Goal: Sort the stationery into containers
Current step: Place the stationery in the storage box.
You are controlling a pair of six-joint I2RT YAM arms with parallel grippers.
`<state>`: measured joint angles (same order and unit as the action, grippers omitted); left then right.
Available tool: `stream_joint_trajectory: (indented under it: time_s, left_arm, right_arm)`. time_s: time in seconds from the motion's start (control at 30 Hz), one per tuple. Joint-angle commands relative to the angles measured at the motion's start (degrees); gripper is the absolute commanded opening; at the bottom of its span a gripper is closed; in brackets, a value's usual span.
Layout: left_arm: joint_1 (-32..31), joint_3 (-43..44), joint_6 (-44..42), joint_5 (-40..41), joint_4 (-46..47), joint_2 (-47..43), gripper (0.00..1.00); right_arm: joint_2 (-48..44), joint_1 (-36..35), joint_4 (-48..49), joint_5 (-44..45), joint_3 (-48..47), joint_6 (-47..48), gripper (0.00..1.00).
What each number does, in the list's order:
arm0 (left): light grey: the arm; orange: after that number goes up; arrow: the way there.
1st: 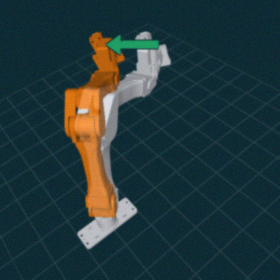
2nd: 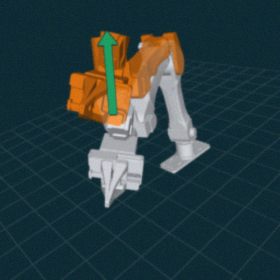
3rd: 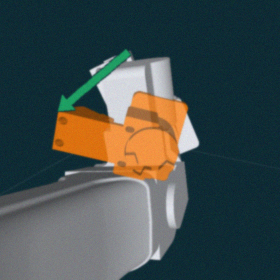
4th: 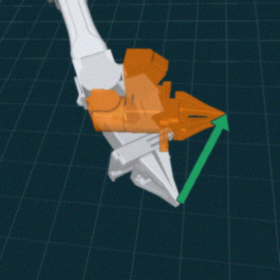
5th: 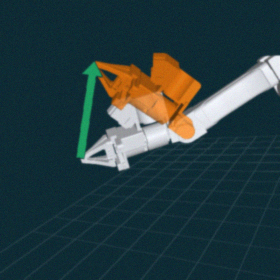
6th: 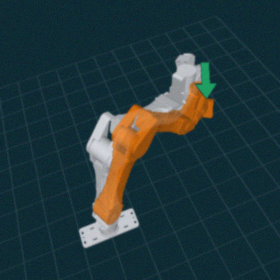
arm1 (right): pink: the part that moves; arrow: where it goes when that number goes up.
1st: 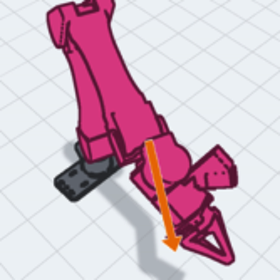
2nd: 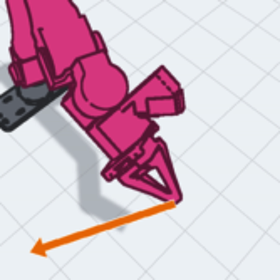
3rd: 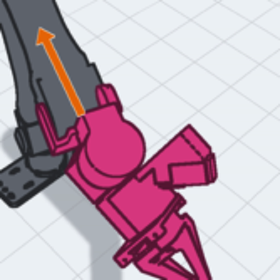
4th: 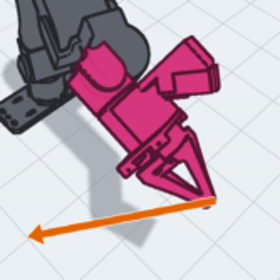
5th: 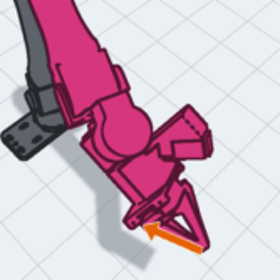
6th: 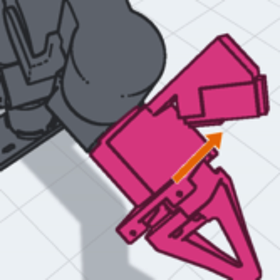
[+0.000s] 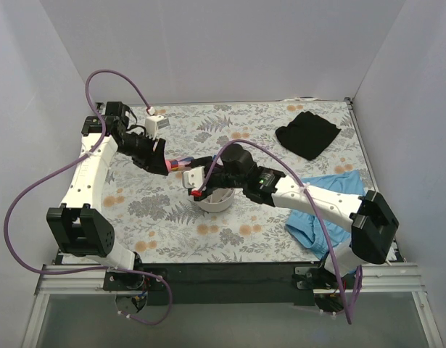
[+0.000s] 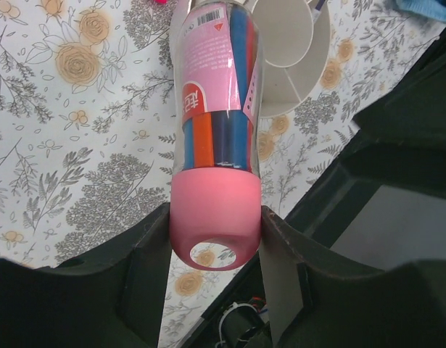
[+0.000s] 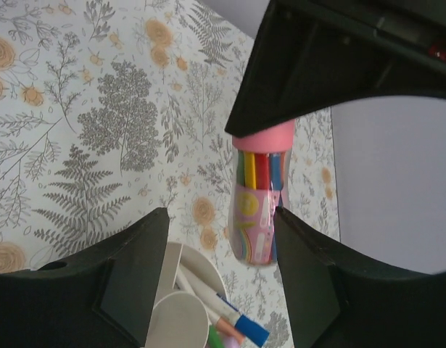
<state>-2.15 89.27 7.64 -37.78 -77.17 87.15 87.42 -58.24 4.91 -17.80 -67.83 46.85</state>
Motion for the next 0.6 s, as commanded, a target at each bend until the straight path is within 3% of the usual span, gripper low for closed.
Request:
stream_joint_trajectory:
  time_s: [0.0, 0.57]
  left_arm:
    - [-0.2, 0.3, 2.9, -5.3, -2.6, -3.0, 0.00]
    - [-0.2, -0.2, 2.6, -5.2, -2.6, -3.0, 0.00]
  right_arm:
    - [3.5, -2.4, 6.9, 0.1, -3.9, 2.8, 0.68]
    - [10.3, -4.0, 10.0, 9.1, -10.8, -0.6, 0.68]
